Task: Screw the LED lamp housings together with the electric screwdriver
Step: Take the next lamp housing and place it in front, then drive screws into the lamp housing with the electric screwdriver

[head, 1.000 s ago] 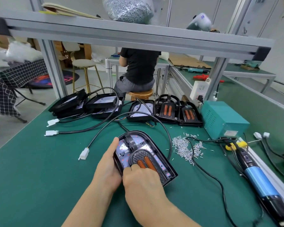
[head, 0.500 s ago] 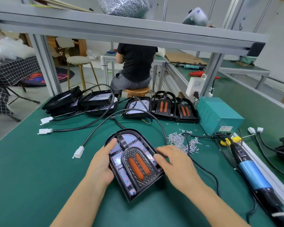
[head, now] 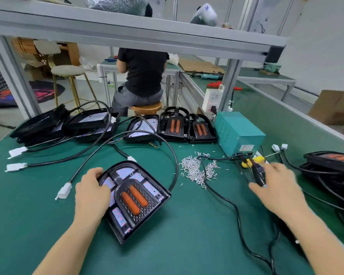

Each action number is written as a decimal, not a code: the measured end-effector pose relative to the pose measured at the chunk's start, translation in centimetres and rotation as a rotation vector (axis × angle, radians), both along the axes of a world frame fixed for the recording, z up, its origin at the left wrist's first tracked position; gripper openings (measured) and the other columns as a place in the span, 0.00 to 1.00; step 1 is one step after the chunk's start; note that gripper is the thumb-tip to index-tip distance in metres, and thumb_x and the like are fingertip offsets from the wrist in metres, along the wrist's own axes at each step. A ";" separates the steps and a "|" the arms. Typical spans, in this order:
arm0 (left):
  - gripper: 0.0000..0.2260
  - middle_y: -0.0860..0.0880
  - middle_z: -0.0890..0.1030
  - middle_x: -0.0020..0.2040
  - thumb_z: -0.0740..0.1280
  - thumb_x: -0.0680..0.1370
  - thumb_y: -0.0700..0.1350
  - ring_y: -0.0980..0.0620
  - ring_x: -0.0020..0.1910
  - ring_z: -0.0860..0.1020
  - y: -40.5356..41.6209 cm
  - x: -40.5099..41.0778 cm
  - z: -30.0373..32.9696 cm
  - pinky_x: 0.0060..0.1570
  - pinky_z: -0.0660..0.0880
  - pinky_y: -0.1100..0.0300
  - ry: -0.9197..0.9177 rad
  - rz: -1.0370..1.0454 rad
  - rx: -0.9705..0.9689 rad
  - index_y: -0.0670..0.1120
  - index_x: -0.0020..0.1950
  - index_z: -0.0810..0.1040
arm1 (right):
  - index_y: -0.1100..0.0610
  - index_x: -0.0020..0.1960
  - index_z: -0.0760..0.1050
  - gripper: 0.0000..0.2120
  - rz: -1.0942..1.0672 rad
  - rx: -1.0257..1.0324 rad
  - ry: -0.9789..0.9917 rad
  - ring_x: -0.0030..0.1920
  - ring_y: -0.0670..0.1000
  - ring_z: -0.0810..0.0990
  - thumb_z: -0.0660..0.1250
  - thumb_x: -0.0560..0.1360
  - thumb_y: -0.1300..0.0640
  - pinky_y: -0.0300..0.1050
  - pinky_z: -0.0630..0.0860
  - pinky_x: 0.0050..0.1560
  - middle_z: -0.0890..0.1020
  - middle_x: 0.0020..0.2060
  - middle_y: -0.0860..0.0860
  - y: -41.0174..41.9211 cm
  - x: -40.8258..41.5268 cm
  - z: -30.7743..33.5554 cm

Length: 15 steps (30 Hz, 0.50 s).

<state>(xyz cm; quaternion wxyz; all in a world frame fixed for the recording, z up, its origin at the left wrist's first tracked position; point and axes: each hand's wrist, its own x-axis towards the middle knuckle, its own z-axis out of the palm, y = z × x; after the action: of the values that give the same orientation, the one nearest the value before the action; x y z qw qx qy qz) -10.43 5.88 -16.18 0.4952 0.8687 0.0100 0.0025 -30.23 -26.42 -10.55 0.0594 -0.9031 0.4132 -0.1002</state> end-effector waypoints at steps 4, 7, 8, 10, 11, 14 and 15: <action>0.23 0.40 0.76 0.63 0.63 0.71 0.30 0.38 0.63 0.68 0.4 -0.6 1.9 0.65 0.65 0.44 -0.147 0.034 0.194 0.42 0.65 0.74 | 0.55 0.68 0.67 0.31 -0.073 0.169 0.203 0.54 0.57 0.75 0.70 0.72 0.42 0.47 0.72 0.48 0.76 0.59 0.55 -2.2 -3.1 -0.8; 0.15 0.45 0.81 0.53 0.67 0.72 0.34 0.41 0.57 0.74 -1.8 -1.8 5.3 0.60 0.69 0.45 -0.448 -0.063 0.201 0.45 0.56 0.80 | 0.52 0.66 0.69 0.29 -0.076 0.336 0.060 0.48 0.56 0.76 0.75 0.70 0.46 0.47 0.70 0.45 0.77 0.50 0.52 -3.0 -4.1 -1.5; 0.12 0.47 0.82 0.49 0.68 0.71 0.35 0.43 0.54 0.76 -3.2 -2.3 6.4 0.58 0.71 0.46 -0.506 -0.172 0.186 0.47 0.52 0.81 | 0.53 0.63 0.70 0.27 -0.084 0.384 0.032 0.47 0.55 0.76 0.76 0.69 0.47 0.47 0.70 0.44 0.77 0.48 0.51 -3.1 -4.2 -1.6; 0.09 0.52 0.83 0.45 0.68 0.72 0.39 0.48 0.51 0.78 -6.6 -3.1 8.2 0.56 0.72 0.51 -0.481 -0.431 0.237 0.51 0.47 0.83 | 0.53 0.56 0.70 0.23 -0.098 0.446 0.012 0.45 0.53 0.77 0.77 0.68 0.48 0.46 0.70 0.42 0.77 0.45 0.50 -3.5 -4.2 -1.8; 0.08 0.54 0.83 0.45 0.68 0.73 0.41 0.49 0.51 0.78 -8.4 -3.2 8.6 0.56 0.72 0.54 -0.427 -0.547 0.326 0.52 0.47 0.83 | 0.55 0.54 0.71 0.21 -0.101 0.461 0.012 0.43 0.52 0.78 0.77 0.67 0.49 0.46 0.70 0.41 0.77 0.44 0.51 -3.6 -4.1 -1.8; 0.08 0.53 0.83 0.49 0.67 0.73 0.42 0.50 0.54 0.78 -13.3 -3.0 8.2 0.59 0.66 0.56 -0.341 -0.775 0.696 0.52 0.48 0.83 | 0.59 0.46 0.73 0.13 -0.096 0.486 -0.020 0.36 0.52 0.77 0.74 0.69 0.54 0.44 0.69 0.36 0.79 0.38 0.54 -3.9 -3.8 -1.9; 0.08 0.52 0.84 0.48 0.66 0.73 0.41 0.49 0.53 0.78 -14.3 -2.8 7.8 0.59 0.64 0.55 -0.338 -0.806 0.795 0.51 0.47 0.82 | 0.60 0.44 0.73 0.11 -0.087 0.499 -0.065 0.34 0.52 0.76 0.73 0.69 0.56 0.44 0.68 0.35 0.78 0.36 0.54 -4.1 -3.9 -1.9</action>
<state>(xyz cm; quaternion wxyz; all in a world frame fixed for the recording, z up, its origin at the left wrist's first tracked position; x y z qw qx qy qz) -13.24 -8.44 -8.36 0.0884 0.9104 -0.4017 -0.0439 -34.09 -30.50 -12.42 0.2893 -0.8383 0.4614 -0.0266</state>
